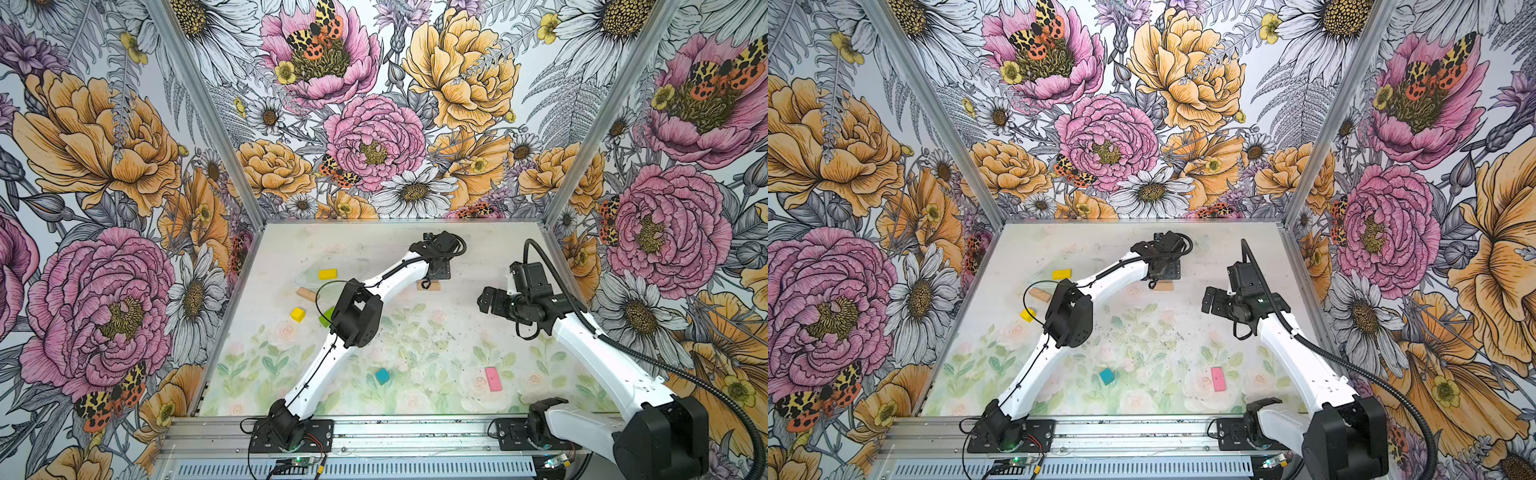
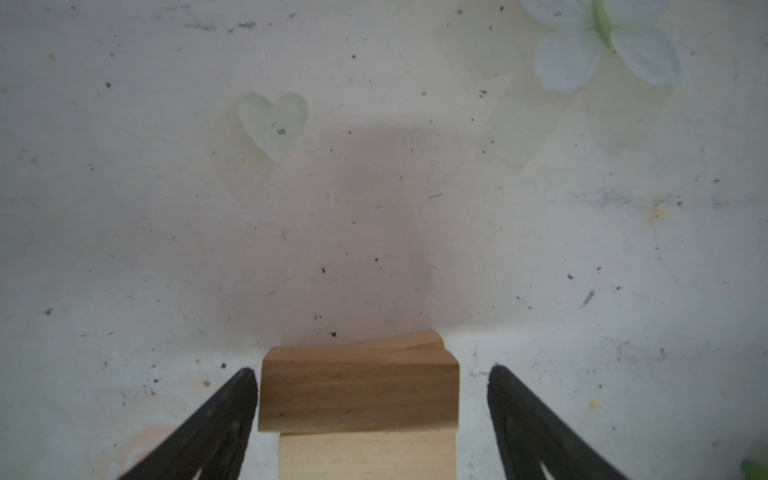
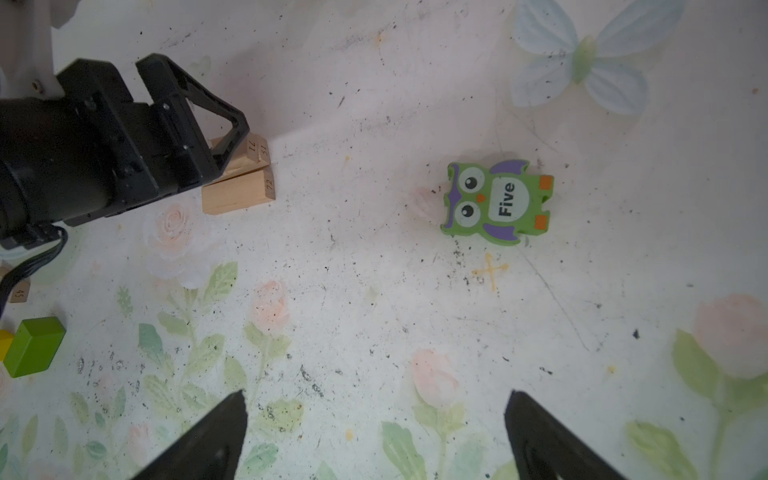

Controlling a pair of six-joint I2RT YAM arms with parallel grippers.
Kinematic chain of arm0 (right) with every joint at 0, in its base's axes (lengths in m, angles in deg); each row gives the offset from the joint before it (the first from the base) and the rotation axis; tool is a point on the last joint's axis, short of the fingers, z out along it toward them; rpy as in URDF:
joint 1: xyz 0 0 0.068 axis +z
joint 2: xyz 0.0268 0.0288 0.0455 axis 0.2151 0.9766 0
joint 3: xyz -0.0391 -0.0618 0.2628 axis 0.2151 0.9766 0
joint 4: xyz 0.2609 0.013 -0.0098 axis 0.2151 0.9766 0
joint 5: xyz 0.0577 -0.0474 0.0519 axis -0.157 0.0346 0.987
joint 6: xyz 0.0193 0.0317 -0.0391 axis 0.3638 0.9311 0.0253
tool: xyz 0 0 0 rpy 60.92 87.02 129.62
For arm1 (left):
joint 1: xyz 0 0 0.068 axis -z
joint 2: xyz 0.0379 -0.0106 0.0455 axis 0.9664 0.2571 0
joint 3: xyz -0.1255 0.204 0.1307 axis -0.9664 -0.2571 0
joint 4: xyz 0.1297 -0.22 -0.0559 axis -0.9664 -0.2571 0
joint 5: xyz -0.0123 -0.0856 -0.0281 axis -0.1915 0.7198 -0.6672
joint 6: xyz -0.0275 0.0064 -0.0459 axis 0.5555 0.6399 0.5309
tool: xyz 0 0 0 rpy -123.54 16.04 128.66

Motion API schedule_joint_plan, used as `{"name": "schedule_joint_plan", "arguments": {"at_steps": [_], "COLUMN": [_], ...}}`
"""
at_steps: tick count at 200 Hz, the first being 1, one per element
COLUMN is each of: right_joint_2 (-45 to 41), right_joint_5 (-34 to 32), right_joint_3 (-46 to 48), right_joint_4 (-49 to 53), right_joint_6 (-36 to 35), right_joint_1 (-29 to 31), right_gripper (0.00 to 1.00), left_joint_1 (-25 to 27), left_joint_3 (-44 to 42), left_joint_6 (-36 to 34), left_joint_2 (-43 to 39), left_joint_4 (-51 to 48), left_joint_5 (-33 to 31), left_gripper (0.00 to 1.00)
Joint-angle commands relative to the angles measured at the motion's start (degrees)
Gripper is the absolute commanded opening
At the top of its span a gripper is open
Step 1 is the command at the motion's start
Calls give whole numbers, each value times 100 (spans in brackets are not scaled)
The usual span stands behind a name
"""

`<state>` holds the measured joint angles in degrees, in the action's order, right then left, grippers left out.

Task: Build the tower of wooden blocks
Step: 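Open the left gripper and raise it while the right arm moves toward the stack, then lower the right gripper to the stacked bars while the left arm draws back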

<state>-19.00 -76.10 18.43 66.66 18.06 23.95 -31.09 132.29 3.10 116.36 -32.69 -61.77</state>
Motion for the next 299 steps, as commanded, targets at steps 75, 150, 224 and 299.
{"name": "schedule_joint_plan", "arguments": {"at_steps": [75,150,224,299], "right_joint_2": [662,2455,4035,4805], "right_joint_5": [261,103,50,50], "right_joint_3": [-203,-1182,-2284,-2883], "right_joint_4": [-615,-940,-959,-933], "right_joint_6": [225,382,329,223], "right_joint_1": [524,1219,1458,1455], "right_gripper": [26,18,13,12], "left_joint_1": [46,28,-343,-403], "left_joint_3": [-2406,-6070,-7588,-7697], "left_joint_6": [-482,-150,116,29], "left_joint_2": [-3038,-5599,-6798,-6953], "left_joint_4": [481,1890,2139,2305], "left_joint_5": [-1020,-820,-638,-404], "left_gripper": [86,88,89,99]}}
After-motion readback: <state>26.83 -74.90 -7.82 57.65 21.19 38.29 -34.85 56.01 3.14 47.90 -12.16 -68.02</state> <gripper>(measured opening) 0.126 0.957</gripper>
